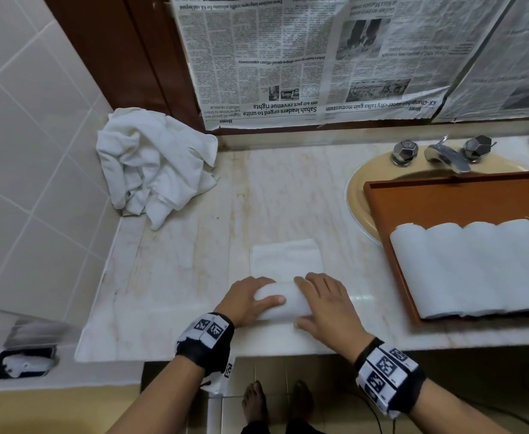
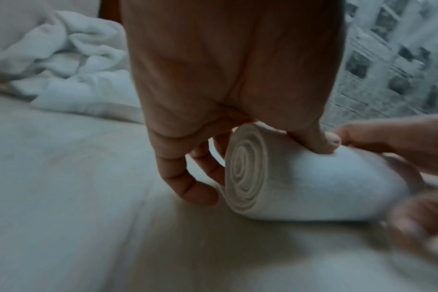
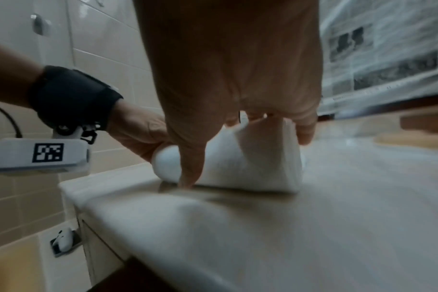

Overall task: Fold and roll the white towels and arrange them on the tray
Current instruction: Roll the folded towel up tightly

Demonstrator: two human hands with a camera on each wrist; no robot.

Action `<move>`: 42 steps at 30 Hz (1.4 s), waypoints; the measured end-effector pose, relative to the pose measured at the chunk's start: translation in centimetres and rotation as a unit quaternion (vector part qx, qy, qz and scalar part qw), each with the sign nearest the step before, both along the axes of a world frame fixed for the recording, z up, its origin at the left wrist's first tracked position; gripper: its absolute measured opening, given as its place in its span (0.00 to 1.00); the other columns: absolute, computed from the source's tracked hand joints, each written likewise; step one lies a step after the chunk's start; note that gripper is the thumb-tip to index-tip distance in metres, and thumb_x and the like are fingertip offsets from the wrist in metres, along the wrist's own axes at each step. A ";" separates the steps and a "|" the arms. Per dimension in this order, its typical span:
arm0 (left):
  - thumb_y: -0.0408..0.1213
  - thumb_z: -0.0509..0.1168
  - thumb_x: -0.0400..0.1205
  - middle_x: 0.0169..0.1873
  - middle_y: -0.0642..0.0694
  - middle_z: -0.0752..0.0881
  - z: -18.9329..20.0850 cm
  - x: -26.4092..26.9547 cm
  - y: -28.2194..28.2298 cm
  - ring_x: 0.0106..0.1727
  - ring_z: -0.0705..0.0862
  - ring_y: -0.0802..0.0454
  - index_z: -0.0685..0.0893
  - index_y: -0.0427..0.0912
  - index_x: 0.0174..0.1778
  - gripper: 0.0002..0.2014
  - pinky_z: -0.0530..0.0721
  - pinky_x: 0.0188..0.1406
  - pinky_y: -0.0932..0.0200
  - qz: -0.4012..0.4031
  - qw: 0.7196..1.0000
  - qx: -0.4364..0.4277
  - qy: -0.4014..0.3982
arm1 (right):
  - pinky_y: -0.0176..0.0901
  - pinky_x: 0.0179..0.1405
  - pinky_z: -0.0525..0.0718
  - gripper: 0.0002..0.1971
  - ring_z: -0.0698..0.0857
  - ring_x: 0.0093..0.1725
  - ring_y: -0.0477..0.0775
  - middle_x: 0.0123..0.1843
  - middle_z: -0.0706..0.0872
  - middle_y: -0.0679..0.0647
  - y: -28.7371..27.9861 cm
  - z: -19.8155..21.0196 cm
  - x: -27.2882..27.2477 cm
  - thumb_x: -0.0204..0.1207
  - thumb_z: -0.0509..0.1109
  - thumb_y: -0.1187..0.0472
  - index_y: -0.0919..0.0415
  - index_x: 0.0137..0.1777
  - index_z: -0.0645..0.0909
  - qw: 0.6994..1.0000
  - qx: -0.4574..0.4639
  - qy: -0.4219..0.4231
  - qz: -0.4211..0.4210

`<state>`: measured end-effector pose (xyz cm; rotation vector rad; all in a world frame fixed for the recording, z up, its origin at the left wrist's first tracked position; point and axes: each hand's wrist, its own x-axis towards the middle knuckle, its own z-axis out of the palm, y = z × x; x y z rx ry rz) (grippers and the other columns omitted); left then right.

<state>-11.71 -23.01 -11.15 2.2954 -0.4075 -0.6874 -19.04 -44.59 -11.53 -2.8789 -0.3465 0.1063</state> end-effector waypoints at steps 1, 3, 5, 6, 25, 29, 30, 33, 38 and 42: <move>0.66 0.67 0.77 0.62 0.57 0.81 -0.1 -0.3 0.1 0.66 0.76 0.53 0.82 0.59 0.68 0.25 0.73 0.62 0.60 -0.004 1.000 0.009 -0.021 | 0.56 0.62 0.81 0.41 0.81 0.62 0.60 0.64 0.79 0.54 -0.1 -0.2 0.2 0.59 0.81 0.40 0.55 0.71 0.74 1.000 0.006 -0.005 0.003; 0.68 0.66 0.76 0.68 0.59 0.72 -0.3 -1.2 0.3 0.69 0.67 0.53 0.77 0.61 0.73 0.30 0.71 0.67 0.56 -0.011 0.996 0.039 -0.080 | 0.54 0.63 0.78 0.37 0.80 0.63 0.60 0.64 0.79 0.53 -0.4 0.5 1.3 0.66 0.78 0.40 0.55 0.72 0.75 1.000 0.013 0.027 0.006; 0.73 0.63 0.74 0.72 0.57 0.69 -0.7 -2.1 0.2 0.70 0.64 0.52 0.73 0.60 0.78 0.37 0.72 0.69 0.52 -0.022 0.988 0.058 -0.143 | 0.52 0.67 0.73 0.36 0.75 0.68 0.57 0.69 0.76 0.52 -0.6 1.3 2.7 0.71 0.75 0.38 0.53 0.76 0.72 0.995 0.032 0.099 0.000; 0.75 0.60 0.72 0.73 0.56 0.69 -0.8 -2.4 0.1 0.71 0.65 0.51 0.71 0.60 0.79 0.40 0.73 0.68 0.51 -0.021 0.984 0.066 -0.162 | 0.52 0.68 0.73 0.37 0.73 0.69 0.56 0.69 0.75 0.52 -0.7 1.9 3.4 0.72 0.74 0.38 0.52 0.77 0.70 0.989 0.042 0.140 -0.003; 0.75 0.62 0.70 0.71 0.58 0.71 -0.8 -0.5 0.4 0.71 0.69 0.51 0.73 0.66 0.76 0.38 0.71 0.72 0.53 -0.024 0.994 0.017 -0.105 | 0.49 0.69 0.72 0.34 0.74 0.70 0.55 0.71 0.77 0.52 -1.7 1.8 4.1 0.77 0.69 0.35 0.54 0.78 0.71 0.982 0.101 0.162 -0.005; 0.68 0.70 0.73 0.63 0.55 0.76 0.0 1.0 0.1 0.66 0.74 0.54 0.77 0.64 0.74 0.32 0.70 0.66 0.59 -0.035 0.998 0.012 -0.043 | 0.52 0.74 0.69 0.37 0.73 0.73 0.58 0.75 0.75 0.55 -1.5 1.6 3.3 0.79 0.65 0.35 0.56 0.82 0.66 0.989 0.066 0.132 -0.018; 0.65 0.72 0.74 0.61 0.54 0.77 0.5 1.5 0.0 0.64 0.75 0.55 0.78 0.63 0.73 0.31 0.71 0.64 0.61 -0.041 0.999 0.017 -0.028 | 0.55 0.73 0.71 0.35 0.75 0.71 0.61 0.73 0.76 0.56 -1.3 1.2 2.5 0.79 0.63 0.36 0.57 0.80 0.68 0.997 0.032 0.067 -0.015; 0.61 0.72 0.77 0.54 0.57 0.81 1.5 2.7 -0.4 0.57 0.78 0.58 0.83 0.59 0.69 0.25 0.70 0.53 0.68 -0.071 0.997 0.023 -0.012 | 0.65 0.72 0.75 0.34 0.79 0.68 0.65 0.69 0.78 0.60 0.1 0.2 0.3 0.73 0.68 0.41 0.60 0.75 0.72 0.998 -0.040 -0.032 -0.021; 0.69 0.69 0.74 0.58 0.54 0.82 0.9 2.1 -0.5 0.61 0.79 0.56 0.82 0.58 0.71 0.32 0.70 0.57 0.73 -0.048 0.998 0.020 -0.023 | 0.63 0.66 0.80 0.32 0.82 0.60 0.63 0.61 0.82 0.59 0.2 -0.5 1.1 0.73 0.63 0.35 0.59 0.68 0.78 0.998 -0.032 -0.044 -0.033; 0.72 0.67 0.72 0.70 0.59 0.72 -0.3 0.1 -0.2 0.70 0.71 0.63 0.72 0.59 0.80 0.41 0.69 0.68 0.68 0.056 0.994 -0.061 -0.069 | 0.56 0.63 0.77 0.41 0.80 0.60 0.61 0.62 0.82 0.57 -1.1 0.5 3.3 0.73 0.48 0.27 0.58 0.70 0.77 0.999 -0.005 0.041 -0.008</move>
